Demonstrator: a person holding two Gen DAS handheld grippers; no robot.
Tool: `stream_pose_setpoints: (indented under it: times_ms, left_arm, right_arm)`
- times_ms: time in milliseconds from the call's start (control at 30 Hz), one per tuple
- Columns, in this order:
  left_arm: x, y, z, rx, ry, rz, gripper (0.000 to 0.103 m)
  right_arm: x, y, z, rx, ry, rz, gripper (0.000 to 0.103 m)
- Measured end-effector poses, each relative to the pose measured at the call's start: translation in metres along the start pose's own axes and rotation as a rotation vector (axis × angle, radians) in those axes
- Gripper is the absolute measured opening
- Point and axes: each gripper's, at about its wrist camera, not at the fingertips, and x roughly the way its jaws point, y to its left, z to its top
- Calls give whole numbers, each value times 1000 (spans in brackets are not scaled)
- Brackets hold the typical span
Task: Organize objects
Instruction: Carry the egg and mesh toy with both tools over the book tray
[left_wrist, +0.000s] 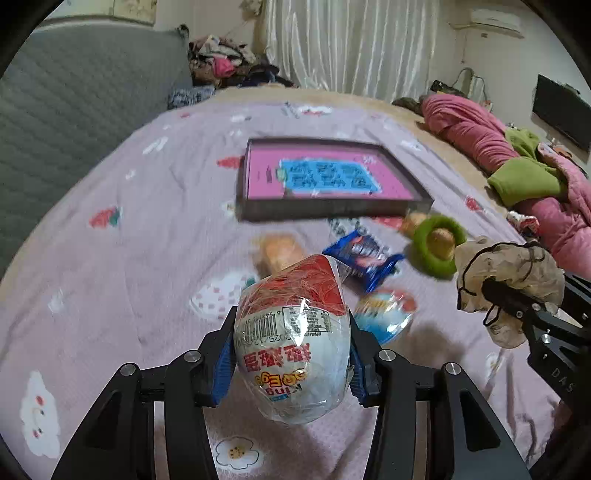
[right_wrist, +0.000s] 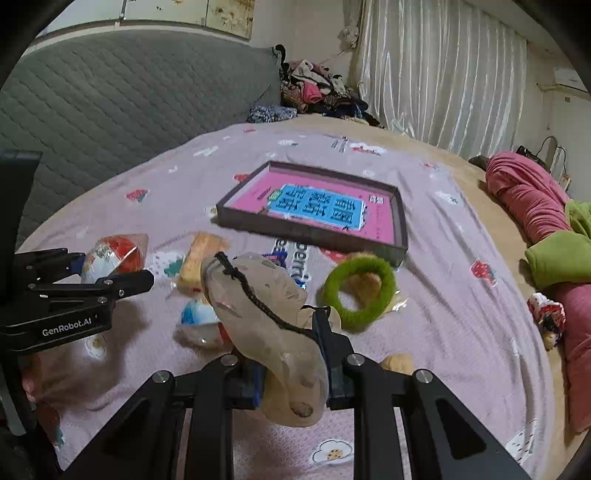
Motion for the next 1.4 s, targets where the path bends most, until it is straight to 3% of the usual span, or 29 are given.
stream_pose_setpoints:
  times_ms: [700,1067,1400]
  left_arm:
    - [-40,-17,115,46,-148,26,51]
    - [-21,-17,192,58,-186,43,51]
    - [26,-5,239,-9,-219,49,51]
  right_arm:
    - [-29,-45,87,40,-109,17,23]
    - [-28,-71,165,57,-207,8,23]
    - [14,-85,216,137,-264,63,23]
